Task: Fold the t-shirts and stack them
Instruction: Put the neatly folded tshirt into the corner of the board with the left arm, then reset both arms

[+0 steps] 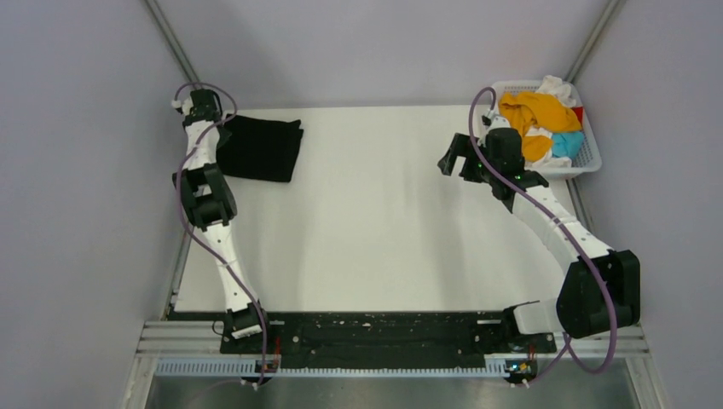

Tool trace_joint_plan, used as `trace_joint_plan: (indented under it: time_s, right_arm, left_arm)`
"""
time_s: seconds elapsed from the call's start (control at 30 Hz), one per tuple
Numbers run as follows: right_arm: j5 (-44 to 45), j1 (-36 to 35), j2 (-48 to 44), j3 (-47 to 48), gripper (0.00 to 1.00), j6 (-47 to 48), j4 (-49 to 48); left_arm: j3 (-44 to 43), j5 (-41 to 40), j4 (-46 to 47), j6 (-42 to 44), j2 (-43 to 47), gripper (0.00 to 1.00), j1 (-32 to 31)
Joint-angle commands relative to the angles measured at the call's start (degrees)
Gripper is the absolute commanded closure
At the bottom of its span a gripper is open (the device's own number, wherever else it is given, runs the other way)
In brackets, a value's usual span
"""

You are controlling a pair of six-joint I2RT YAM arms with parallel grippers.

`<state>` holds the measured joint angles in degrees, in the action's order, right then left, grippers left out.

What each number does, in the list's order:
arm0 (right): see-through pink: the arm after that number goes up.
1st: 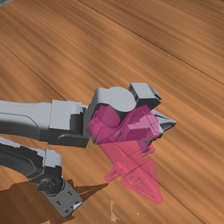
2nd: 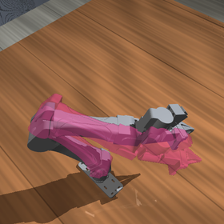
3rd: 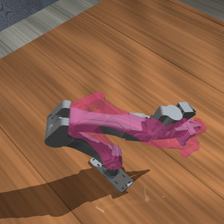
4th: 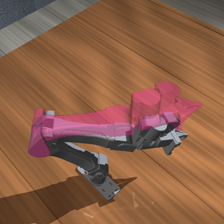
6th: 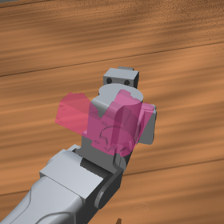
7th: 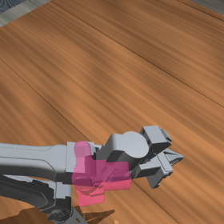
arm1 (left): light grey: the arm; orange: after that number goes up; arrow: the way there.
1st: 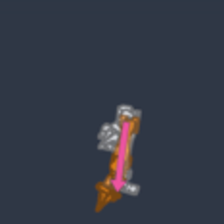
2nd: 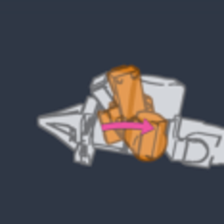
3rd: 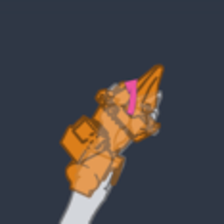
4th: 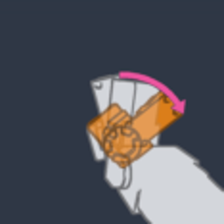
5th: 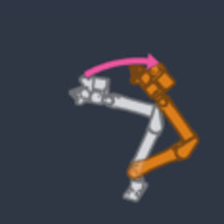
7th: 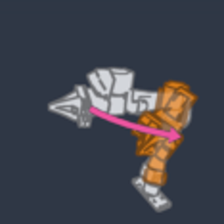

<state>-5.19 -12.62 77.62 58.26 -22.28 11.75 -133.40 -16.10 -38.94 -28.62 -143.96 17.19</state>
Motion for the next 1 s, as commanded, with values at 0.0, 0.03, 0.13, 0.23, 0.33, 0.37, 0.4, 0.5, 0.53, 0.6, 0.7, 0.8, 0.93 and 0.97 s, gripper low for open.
trace_joint_plan:
  time_s: [0.0, 0.03, 0.13, 0.23, 0.33, 0.37, 0.4, 0.5, 0.53, 0.6, 0.7, 0.8, 0.93, 0.97]
  right_arm:
    - [0.69, 0.58, -1.74, 1.57, 0.01, -0.57, -1.59]
    - [0.61, 0.64, -1.77, 1.33, 0.01, -0.52, -1.75]
    - [0.33, 0.58, -1.76, 0.69, 0.01, -0.46, -1.96]
    - [-1.77, 0.58, -1.46, 0.57, 0.01, 0.45, -2.24]
    - [-3.54, 0.58, -0.92, 0.49, 0.01, 0.68, -2.55]
    - [-3.55, 0.66, -0.77, 0.38, 0.01, 0.71, -2.6]
    - [-3.57, 0.63, -0.78, 0.3, 0.01, 0.8, -2.65]
    - [-2.58, 0.65, -1.23, -0.36, 0.01, 1.15, -2.9]
    - [-1.78, 0.62, -1.51, -0.77, 0.01, 1.31, -3.04]
    - [-0.02, 0.6, -2.14, -1.76, 0.01, 1.83, -3.16]
    - [1.19, 0.95, -3.0, -3.63, 0.01, 3.41, -3.22]
    - [1.24, 1.59, -2.99, -5.51, 0.01, 3.92, -3.3]
    - [2.07, 1.8, -3.37, -7.83, 0.01, 4.28, -3.31]
    - [2.88, 1.83, -3.58, -8.44, 0.01, 4.07, -3.31]
  left_arm:
    - [-2.34, -2.84, 3.14, -0.53, 1.27, 0.96, 0.71]
    - [-2.19, -2.33, 3.4, -0.36, 1.88, 0.86, 0.66]
    - [-0.5, 0.95, 5.66, 1.9, 4.61, 0.57, 0.59]
    - [-0.73, 0.74, 5.63, 4.06, 6.62, 0.28, -0.27]
    - [-0.03, -1.8, 5.11, 5.89, 8.95, 0.19, -1.66]
    - [0.63, -2.31, 5.17, 6.39, 9.97, 0.14, -2.24]
    - [1.48, -2.54, 5.37, 6.91, 11.08, 0.06, -2.89]
    - [5.32, -2.65, 6.14, 8.35, 16.0, 0.01, -5.16]
    - [7.26, -2.21, 6.64, 8.4, 17.83, 0.01, -6.08]
    - [12.4, -0.4, 8.05, 8.11, 22.82, 0.01, -7.99]
    - [26.97, 5.27, 13.91, 6.26, 32.43, 0.01, -11.68]
    - [43.9, 9.02, 23.07, 5.21, 43.61, 0.01, -16.59]
    - [64.67, 11.02, 32.89, 1.79, 56.7, 0.01, -22.64]
    - [69.28, 13.49, 34.92, 0.24, 59.64, 0.01, -23.32]
